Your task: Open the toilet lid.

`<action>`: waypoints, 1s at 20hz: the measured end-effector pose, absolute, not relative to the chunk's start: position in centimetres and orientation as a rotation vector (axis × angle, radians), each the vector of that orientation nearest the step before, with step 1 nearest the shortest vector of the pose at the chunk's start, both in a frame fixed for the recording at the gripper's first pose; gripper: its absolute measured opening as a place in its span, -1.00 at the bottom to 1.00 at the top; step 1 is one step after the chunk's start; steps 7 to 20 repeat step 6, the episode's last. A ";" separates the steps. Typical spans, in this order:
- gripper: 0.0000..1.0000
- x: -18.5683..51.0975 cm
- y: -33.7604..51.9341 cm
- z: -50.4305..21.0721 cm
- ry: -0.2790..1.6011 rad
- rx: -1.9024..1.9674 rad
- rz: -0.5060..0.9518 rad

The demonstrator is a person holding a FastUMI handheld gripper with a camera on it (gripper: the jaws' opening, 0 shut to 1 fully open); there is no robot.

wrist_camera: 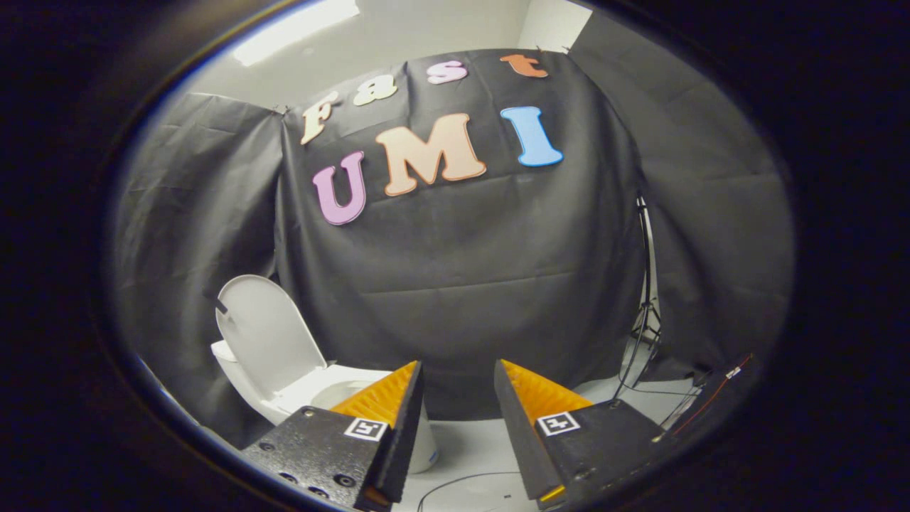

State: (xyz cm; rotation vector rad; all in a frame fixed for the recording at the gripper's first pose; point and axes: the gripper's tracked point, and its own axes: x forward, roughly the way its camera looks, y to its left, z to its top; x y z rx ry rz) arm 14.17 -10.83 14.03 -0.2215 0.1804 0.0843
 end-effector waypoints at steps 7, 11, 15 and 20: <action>0.24 13.8 -10.6 14.4 0.152 -0.217 0.098; 0.24 13.8 -10.6 14.4 0.152 -0.217 0.098; 0.24 13.8 -10.6 14.4 0.152 -0.217 0.098; 0.24 13.8 -10.6 14.4 0.152 -0.217 0.098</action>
